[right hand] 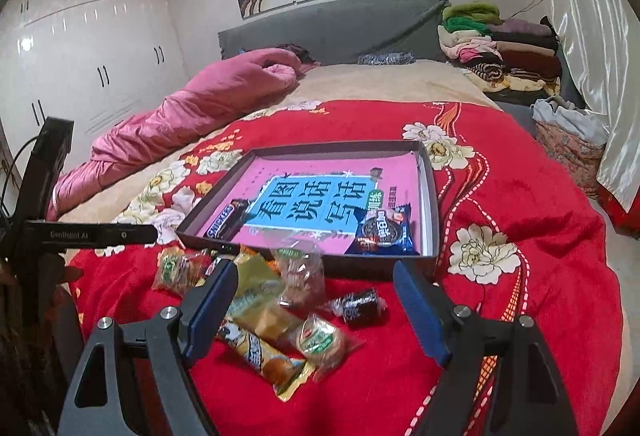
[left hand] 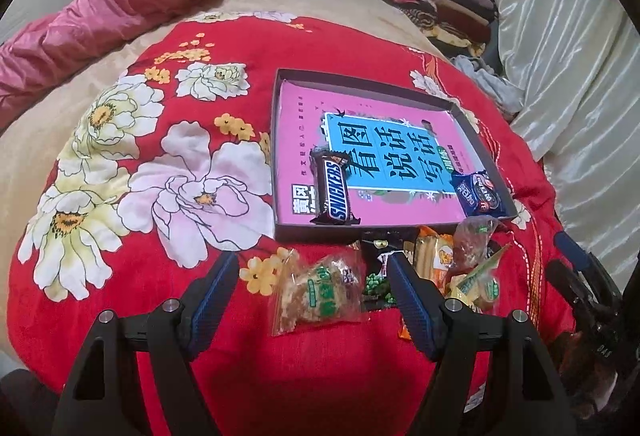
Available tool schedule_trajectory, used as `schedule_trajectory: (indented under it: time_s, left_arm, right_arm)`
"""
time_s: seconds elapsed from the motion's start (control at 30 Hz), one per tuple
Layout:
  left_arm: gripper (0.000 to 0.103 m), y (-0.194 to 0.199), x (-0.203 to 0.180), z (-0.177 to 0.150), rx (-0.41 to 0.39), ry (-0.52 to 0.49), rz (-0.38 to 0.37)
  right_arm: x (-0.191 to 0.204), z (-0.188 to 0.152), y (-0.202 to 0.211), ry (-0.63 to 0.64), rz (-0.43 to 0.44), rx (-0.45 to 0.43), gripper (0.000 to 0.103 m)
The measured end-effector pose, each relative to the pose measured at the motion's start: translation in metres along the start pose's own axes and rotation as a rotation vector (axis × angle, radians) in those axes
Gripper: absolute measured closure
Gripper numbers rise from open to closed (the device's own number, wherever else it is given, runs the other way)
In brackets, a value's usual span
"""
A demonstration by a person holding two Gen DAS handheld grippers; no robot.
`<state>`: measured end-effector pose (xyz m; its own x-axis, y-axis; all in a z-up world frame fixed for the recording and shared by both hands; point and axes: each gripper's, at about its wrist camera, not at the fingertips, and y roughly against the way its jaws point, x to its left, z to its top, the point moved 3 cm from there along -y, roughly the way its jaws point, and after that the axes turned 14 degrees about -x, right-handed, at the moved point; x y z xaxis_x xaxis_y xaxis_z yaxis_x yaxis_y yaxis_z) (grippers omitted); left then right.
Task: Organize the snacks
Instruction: 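Grasp the clear pastry bag with the left tool while the right tool grasps the yellow wafer stick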
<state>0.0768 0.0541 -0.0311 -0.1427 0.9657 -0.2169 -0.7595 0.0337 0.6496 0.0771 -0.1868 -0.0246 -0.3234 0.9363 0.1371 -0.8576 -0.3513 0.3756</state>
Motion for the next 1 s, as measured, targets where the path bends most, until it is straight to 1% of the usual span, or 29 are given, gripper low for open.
schedule_trajectory:
  time_s: [0.23,0.47,0.8,0.87,1.0]
  left_arm:
    - [0.026,0.004,0.0,-0.006,0.015,-0.009,-0.002]
    - [0.026,0.001,-0.003,-0.016,0.044,-0.022,-0.007]
    - [0.026,-0.007,-0.002,-0.025,0.078,-0.027,-0.006]
    - [0.026,-0.01,-0.002,-0.027,0.088,-0.024,-0.006]
    - [0.026,-0.013,-0.001,-0.031,0.1,-0.022,-0.007]
  right_arm:
    - [0.007,-0.005,0.003,0.019,0.007,0.021,0.023]
    - [0.022,-0.013,0.002,0.072,0.04,0.055,0.023]
    - [0.05,-0.034,-0.013,0.179,0.118,0.156,0.023]
    - [0.055,-0.041,-0.016,0.202,0.128,0.182,0.025]
    - [0.062,-0.051,-0.024,0.232,0.144,0.23,0.04]
